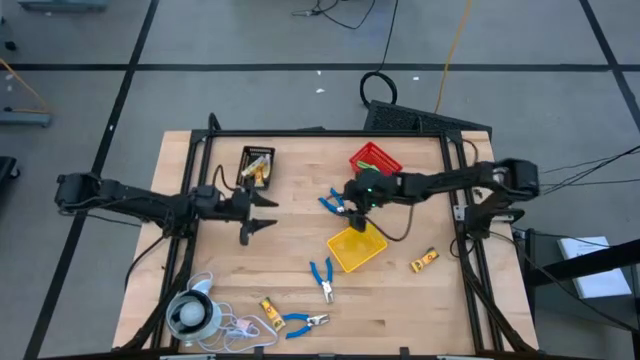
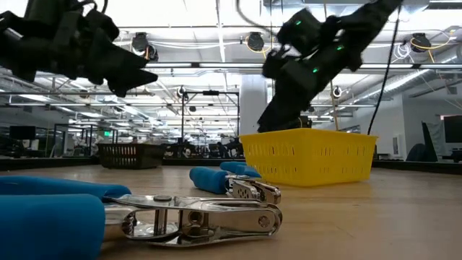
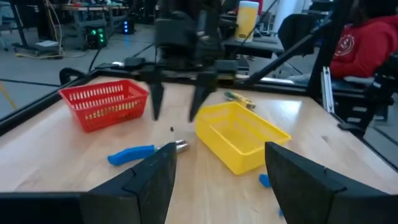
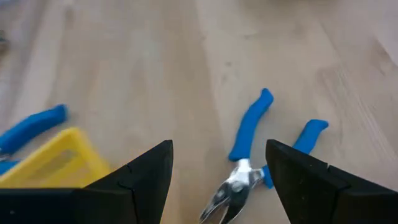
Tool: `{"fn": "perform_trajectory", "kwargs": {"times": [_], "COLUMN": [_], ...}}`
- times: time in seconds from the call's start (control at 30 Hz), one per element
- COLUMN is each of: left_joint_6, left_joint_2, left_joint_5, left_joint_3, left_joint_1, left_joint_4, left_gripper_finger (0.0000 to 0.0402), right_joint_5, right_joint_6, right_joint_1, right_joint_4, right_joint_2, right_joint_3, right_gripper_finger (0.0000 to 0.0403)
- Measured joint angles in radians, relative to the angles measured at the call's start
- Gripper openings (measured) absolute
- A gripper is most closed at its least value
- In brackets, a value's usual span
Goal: Pick & Place School Supplies
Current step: Put the blue punch plier into the yellow bin
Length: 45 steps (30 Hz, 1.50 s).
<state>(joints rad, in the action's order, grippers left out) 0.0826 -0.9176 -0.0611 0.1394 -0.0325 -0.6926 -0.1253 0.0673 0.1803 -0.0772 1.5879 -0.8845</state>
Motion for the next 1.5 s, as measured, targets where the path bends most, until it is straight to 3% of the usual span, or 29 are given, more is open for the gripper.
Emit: {"fn": "perform_trajectory", "kwargs": {"times": [0.27,0.5,1.5], "left_joint_6": [-0.006,-0.020,-0.015], "left_joint_2": [0.000,0.000,0.000], "left_joint_5": [0.023,0.122,0.160], "left_joint_3": [-0.007,-0.007,-0.008], "left_joint_1": [0.115,0.192,0.212], "left_joint_4": [-0.015,-0.016,-0.020], "left_gripper_finger": [0.0243,0.0243,0.0243], "right_joint_5": [0.023,0.018,-0.055], "right_joint_6": [0.021,0.042,0.070], "right_joint_1": [0.096,0.121,0.146], "right_joint_4": [0.044,0.132,0.118], "right_joint_2": [0.120,0.169,0.248], "right_joint_3": [-0.092,-0.133,-0.176], "right_gripper_finger": [0.0247,0.0247,0.0247]}}
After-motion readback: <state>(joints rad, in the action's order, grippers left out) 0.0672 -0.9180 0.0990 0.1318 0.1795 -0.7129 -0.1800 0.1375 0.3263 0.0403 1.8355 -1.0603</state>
